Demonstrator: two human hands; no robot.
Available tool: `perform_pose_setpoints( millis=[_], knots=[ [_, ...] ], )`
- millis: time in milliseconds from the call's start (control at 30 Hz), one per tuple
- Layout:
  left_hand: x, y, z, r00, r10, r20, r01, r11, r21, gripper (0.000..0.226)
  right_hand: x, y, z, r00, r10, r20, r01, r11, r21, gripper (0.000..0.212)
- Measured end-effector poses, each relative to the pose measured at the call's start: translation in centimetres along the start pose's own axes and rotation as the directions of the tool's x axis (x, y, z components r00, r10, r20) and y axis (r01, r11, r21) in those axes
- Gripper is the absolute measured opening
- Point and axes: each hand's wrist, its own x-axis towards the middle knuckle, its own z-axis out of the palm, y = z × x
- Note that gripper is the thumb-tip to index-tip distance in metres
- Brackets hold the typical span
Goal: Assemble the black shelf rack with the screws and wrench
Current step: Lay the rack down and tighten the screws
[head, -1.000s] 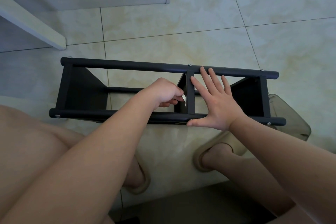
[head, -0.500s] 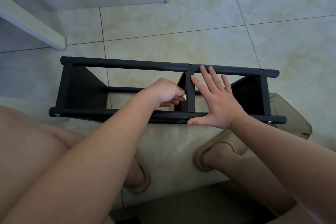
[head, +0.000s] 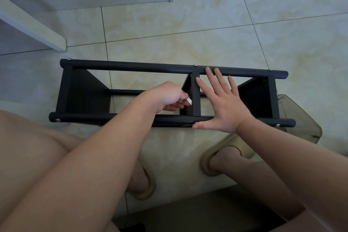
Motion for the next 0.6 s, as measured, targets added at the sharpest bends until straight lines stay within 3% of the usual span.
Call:
perform_pose_setpoints(
  millis=[600],
  knots=[
    [-1.2, -0.2, -1.7, 0.992, 0.049, 0.115, -0.076, 0.968, 0.241, 0.022, -0.1, 0.0, 0.0, 1.0, 0.0, -0.006, 0.0, 1.0, 0.005, 0.128]
  ],
)
